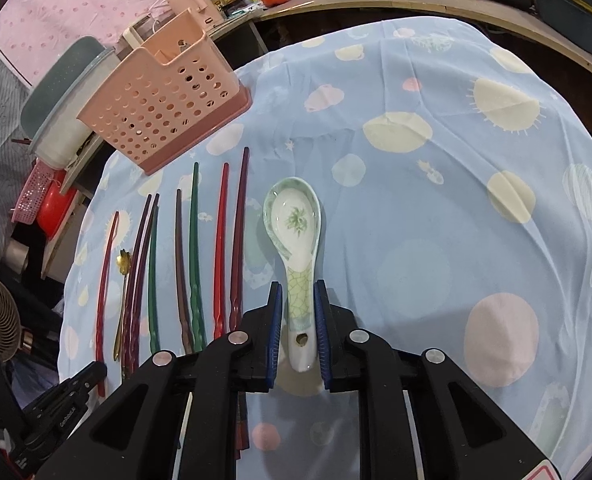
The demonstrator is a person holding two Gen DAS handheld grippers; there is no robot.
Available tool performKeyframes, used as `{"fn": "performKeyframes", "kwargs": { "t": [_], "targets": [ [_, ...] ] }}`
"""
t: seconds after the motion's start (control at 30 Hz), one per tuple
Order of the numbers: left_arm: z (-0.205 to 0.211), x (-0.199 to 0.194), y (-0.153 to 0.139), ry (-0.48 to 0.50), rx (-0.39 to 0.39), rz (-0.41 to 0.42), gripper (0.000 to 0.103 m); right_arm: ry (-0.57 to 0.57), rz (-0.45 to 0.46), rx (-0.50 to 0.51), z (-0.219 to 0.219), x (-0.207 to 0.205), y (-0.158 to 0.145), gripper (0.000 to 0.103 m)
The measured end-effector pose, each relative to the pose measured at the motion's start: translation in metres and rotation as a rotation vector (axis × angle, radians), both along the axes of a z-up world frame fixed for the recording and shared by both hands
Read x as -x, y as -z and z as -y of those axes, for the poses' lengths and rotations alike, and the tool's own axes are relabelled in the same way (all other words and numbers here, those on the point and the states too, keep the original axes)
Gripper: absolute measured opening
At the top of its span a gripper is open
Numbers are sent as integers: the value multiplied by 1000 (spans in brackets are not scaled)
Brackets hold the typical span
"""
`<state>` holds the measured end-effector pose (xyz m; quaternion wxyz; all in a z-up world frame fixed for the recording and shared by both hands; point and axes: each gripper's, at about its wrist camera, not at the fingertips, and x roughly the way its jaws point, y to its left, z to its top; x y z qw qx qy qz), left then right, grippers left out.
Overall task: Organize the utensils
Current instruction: 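Lift the red chopstick with the left tool while the right tool carries the white spoon toward the pink basket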
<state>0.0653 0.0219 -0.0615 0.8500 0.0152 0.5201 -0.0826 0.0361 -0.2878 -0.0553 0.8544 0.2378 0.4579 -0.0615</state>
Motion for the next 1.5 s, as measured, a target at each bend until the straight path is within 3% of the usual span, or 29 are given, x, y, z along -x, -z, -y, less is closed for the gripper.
{"fn": "performKeyframes", "kwargs": {
  "t": [0.97, 1.5],
  "targets": [
    [-7, 31, -5, 15, 66, -15, 7, -20, 2, -11, -11, 48, 1, 12],
    [-18, 38, -67, 18, 125, 118, 7, -38, 108, 36, -16, 61, -45, 7]
  ]
}}
